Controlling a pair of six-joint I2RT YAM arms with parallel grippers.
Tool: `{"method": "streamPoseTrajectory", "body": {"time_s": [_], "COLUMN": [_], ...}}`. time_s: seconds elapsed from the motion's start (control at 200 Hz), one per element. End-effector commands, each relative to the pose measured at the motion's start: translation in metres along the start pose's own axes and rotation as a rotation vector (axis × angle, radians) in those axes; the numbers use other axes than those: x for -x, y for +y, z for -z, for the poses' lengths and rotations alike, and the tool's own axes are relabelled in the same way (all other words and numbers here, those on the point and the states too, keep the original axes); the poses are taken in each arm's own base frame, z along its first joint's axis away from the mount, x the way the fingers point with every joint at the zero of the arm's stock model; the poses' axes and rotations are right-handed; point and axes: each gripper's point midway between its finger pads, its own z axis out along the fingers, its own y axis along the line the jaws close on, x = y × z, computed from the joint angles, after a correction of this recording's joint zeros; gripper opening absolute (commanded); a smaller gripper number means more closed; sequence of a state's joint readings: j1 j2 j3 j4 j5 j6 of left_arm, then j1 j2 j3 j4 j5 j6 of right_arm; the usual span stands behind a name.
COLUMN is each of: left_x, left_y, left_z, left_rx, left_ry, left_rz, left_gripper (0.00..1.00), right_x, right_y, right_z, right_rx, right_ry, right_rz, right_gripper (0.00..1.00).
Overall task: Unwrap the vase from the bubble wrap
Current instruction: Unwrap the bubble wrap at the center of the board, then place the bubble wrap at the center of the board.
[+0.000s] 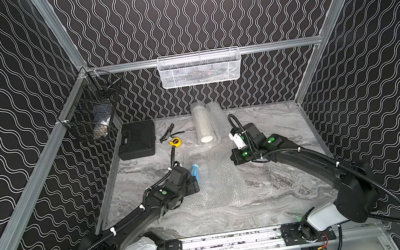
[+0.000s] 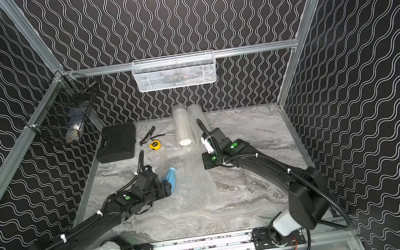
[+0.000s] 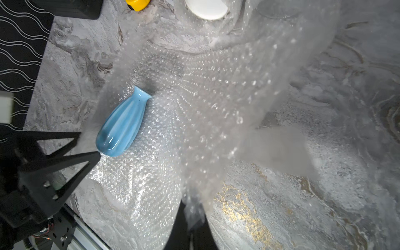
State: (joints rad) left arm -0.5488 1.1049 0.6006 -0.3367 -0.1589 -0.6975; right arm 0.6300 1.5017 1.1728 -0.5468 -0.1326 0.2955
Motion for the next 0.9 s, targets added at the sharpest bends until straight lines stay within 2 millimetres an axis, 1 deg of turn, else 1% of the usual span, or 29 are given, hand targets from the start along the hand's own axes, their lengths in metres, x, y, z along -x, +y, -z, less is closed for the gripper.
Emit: {"method": "streamPoseTrajectory", "body": {"time_s": [0.0, 0.015, 0.06, 0.125, 0.225, 0.4, 0.41, 0.425, 0.565, 0.66, 0.821, 0.896], "left_x": [0.019, 0.022, 0.03, 0.041, 0.045, 0.04, 0.041, 0.04, 0.038, 0.031, 0.021, 0.017], "left_y": [0.013, 0.013, 0.012, 0.006, -0.005, -0.018, -0.018, -0.018, -0.016, -0.022, -0.018, -0.019], "left_z": [0.014, 0.016, 0.022, 0.028, 0.027, 0.017, 0.017, 0.016, 0.008, -0.003, -0.024, -0.03], "left_rx": [0.105, 0.114, 0.13, 0.135, 0.124, 0.125, 0.127, 0.13, 0.173, 0.142, 0.139, 0.12], "left_ry": [-0.051, -0.057, -0.071, -0.079, -0.03, 0.104, 0.108, 0.118, 0.174, 0.221, 0.297, 0.32], "left_rz": [-0.082, -0.09, -0.117, -0.162, -0.229, -0.293, -0.296, -0.301, -0.346, -0.36, -0.362, -0.352], "left_gripper": [0.91, 0.92, 0.93, 0.95, 0.94, 0.93, 0.92, 0.92, 0.92, 0.91, 0.88, 0.87], "right_x": [0.001, 0.001, -0.001, -0.003, -0.005, -0.004, -0.012, -0.015, -0.018, -0.018, -0.02, -0.02], "right_y": [-0.004, -0.004, -0.005, -0.006, -0.008, -0.008, -0.012, -0.013, -0.014, -0.014, -0.013, -0.014], "right_z": [-0.005, -0.006, -0.007, -0.009, -0.011, -0.012, -0.016, -0.017, -0.019, -0.02, -0.02, -0.02], "right_rx": [-0.015, -0.016, -0.018, -0.019, -0.023, -0.025, -0.031, -0.034, -0.032, -0.027, -0.024, -0.026], "right_ry": [-0.011, -0.008, -0.004, -0.001, 0.005, 0.001, 0.02, 0.026, 0.032, 0.032, 0.036, 0.039], "right_rz": [-0.015, -0.016, -0.019, -0.022, -0.027, -0.033, -0.037, -0.039, -0.044, -0.05, -0.053, -0.054], "right_gripper": [0.0, 0.0, 0.0, 0.0, 0.0, 0.0, 0.0, 0.0, 0.0, 0.0, 0.0, 0.0]}}
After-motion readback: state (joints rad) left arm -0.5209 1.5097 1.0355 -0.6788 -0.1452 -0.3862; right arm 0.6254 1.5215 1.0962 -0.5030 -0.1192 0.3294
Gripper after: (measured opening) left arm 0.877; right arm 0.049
